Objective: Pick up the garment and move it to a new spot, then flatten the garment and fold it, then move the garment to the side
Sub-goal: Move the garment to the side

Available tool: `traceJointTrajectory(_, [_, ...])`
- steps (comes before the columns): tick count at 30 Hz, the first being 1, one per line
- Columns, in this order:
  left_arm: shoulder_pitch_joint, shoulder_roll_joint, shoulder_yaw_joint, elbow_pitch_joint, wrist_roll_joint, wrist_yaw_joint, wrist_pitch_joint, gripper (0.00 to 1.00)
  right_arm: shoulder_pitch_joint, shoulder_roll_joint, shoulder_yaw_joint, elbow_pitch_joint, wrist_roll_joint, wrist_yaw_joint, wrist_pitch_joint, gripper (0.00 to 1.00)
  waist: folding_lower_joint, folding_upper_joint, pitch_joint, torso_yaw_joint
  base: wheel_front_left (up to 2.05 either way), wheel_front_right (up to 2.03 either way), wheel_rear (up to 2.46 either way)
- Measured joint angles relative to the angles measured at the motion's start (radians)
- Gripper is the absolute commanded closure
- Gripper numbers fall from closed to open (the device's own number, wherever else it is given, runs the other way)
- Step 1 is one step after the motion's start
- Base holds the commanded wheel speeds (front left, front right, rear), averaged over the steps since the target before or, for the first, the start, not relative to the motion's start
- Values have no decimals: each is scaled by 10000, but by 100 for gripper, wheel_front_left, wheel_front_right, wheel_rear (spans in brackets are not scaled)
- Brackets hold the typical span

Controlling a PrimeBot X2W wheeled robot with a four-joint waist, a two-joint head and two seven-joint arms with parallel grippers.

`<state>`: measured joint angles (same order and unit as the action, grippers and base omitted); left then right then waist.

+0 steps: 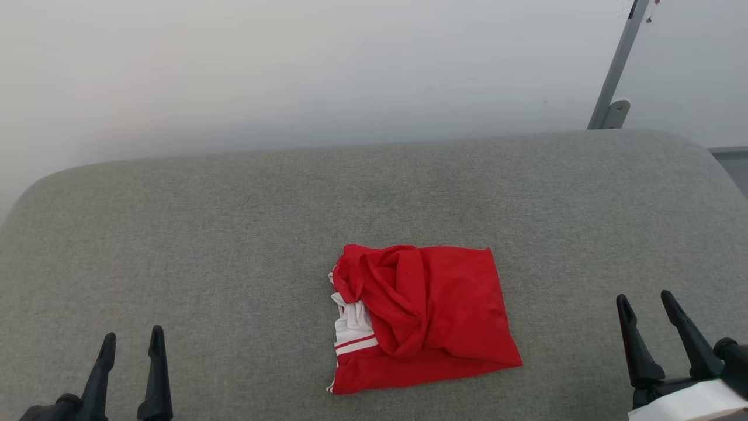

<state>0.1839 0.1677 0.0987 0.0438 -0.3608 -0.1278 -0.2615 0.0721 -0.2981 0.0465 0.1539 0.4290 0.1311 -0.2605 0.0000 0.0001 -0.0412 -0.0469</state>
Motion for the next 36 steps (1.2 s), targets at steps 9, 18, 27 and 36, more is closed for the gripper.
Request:
traceJointTrajectory(9, [-86, -13, -81, -82, 0, 0, 0, 0, 29, 100, 19, -8, 2, -2, 0, 0, 0, 0, 14, 104, 0, 0, 0])
traceJointTrajectory(18, [-122, -42, -79, -203, 12, 0, 0, 0, -206, 15, 593, 669, 637, -2, -2, 0, 0, 0, 126, 251, 0, 0, 0])
traceJointTrajectory(27, [-175, 10, -265, -276, 0, 0, 0, 0, -1798, -1233, 2677, 1137, 2476, 0, 2295, 0, 0, 0, 376, 716, 0, 0, 0])
traceJointTrajectory(36, [-746, -10, -755, -196, 12, 0, 0, 0, -3437, -2483, 3714, 1172, 3962, -2, 5764, 0, 0, -1, 1047, 1293, 0, 0, 0])
